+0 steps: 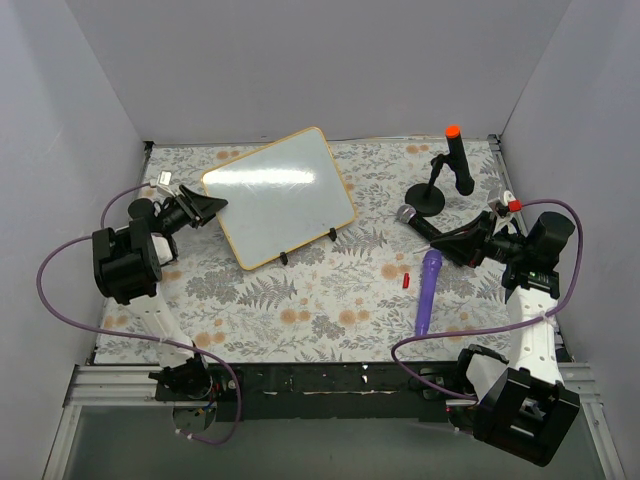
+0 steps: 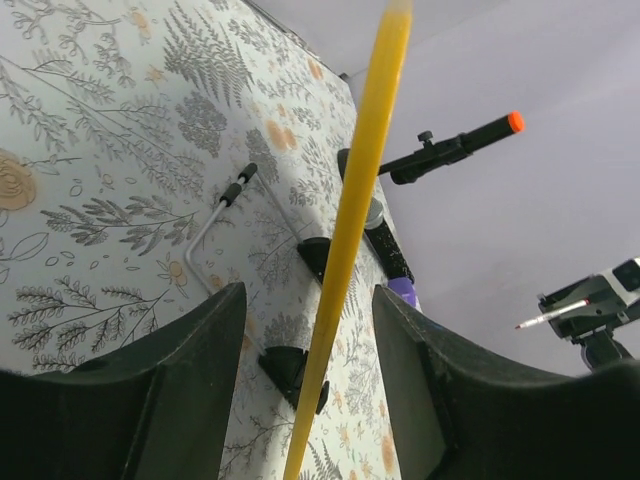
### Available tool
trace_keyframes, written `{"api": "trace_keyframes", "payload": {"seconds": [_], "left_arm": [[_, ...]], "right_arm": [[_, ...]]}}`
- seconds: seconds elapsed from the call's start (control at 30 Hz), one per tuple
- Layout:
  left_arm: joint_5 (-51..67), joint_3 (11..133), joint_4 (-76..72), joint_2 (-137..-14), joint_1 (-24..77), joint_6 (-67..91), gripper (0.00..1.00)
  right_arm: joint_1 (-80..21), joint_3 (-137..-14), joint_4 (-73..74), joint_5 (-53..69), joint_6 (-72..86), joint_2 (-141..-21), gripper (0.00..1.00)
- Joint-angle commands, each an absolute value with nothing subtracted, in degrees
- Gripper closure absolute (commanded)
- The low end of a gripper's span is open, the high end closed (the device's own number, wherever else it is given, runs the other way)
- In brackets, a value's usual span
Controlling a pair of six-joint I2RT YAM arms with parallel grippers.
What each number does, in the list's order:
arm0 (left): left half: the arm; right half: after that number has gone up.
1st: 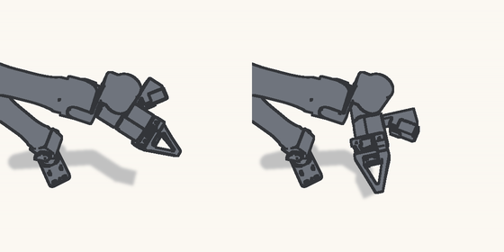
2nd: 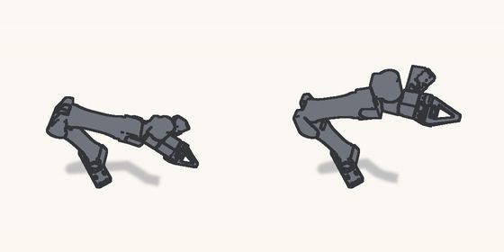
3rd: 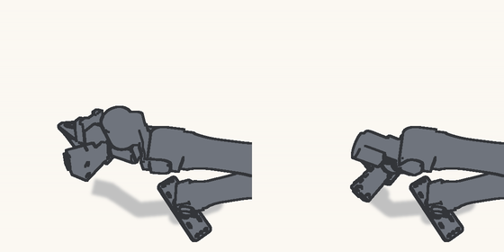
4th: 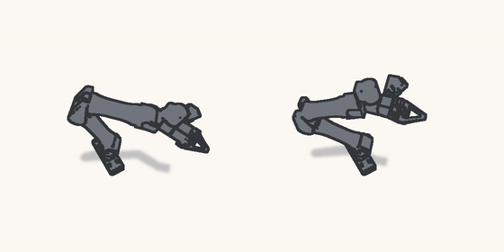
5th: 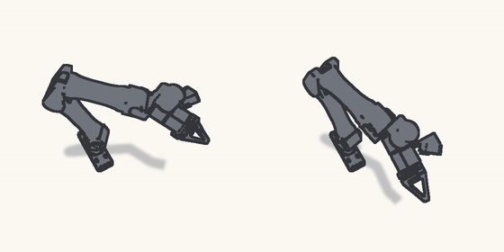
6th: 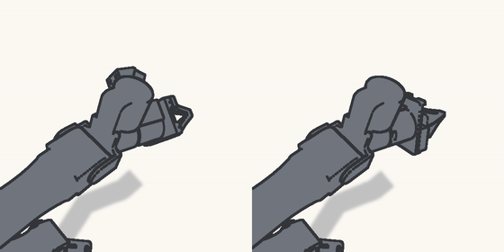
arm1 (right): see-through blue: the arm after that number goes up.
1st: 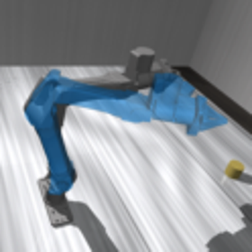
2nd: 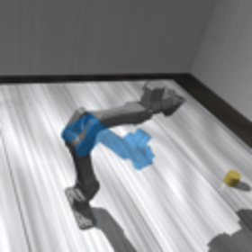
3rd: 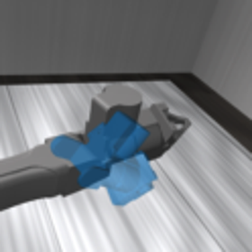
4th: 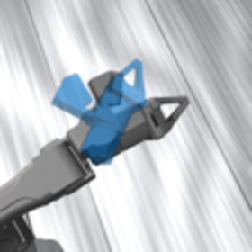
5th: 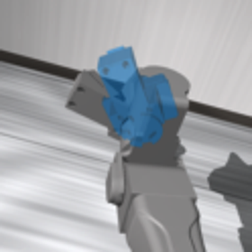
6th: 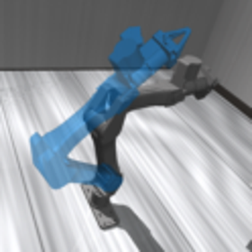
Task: Write a sentence on the whiteboard
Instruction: Pick up the whiteboard from the whiteboard stand.
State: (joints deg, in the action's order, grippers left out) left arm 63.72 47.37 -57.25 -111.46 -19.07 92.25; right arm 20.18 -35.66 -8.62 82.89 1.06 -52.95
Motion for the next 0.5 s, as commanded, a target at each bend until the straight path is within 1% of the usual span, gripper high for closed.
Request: {"api": "trace_keyframes", "payload": {"seconds": [0.0,0.17,0.2,0.27,0.37,0.47], "left_arm": [[68.38,48.87,-74.69,-113.2,-19.25,102.3,0.49],[68.38,49.74,-76.9,-114.96,-18.72,104.06,0.55],[68.47,50.01,-76.99,-115.22,-18.55,104.15,0.59],[68.03,50.53,-76.56,-115.14,-18.28,103.45,0.6],[66.46,50.71,-71.83,-113.82,-17.75,100.04,0.6],[64.61,51.06,-61.38,-111.45,-17.49,92.04,0.6]], "right_arm": [[20.3,-34.98,-10.9,83.85,0.09,-53.09,0.99],[20.3,-34.89,-10.9,83.67,0.18,-53.35,0.99],[20.3,-34.89,-10.99,83.67,0.18,-53.35,0.99],[20.3,-34.98,-10.9,83.67,0.09,-53.44,0.99],[20.3,-34.8,-10.99,83.5,0.17,-53.61,0.99],[20.3,-34.8,-11.07,83.5,0.18,-53.79,0.99]]}}
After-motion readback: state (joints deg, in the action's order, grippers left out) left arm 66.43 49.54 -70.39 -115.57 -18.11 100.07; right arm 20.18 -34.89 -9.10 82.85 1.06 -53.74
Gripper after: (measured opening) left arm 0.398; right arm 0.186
